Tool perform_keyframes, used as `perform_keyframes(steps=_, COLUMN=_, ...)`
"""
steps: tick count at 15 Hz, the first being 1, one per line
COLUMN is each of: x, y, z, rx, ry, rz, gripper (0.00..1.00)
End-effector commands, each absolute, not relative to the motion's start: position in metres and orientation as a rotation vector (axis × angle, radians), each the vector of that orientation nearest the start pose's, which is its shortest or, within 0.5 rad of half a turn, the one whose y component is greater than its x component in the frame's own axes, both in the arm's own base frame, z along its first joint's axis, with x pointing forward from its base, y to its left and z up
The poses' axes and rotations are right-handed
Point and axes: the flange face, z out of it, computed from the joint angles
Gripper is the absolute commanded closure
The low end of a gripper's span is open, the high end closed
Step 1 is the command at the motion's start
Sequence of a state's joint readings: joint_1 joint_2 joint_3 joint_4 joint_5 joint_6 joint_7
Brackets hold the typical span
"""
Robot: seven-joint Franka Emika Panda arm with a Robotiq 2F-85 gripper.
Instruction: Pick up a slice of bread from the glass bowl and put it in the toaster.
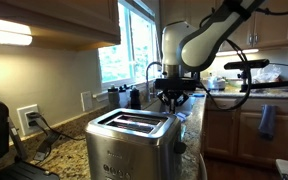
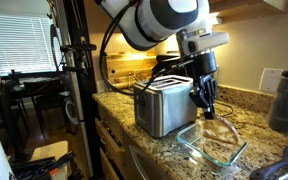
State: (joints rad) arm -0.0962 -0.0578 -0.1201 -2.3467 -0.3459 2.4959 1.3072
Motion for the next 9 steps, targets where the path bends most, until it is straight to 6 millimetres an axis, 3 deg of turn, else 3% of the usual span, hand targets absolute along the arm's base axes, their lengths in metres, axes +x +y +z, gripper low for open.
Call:
perform_keyframes(steps=1, x=0.480, y=-0.106, z=0.386, rx=-2.615, ry=1.845, rz=-0.507, gripper=0.93)
perform_keyframes(steps=9, x=0.473, y=-0.105, z=0.398, rx=-2.759, ry=1.677, rz=-0.502, gripper=0.93)
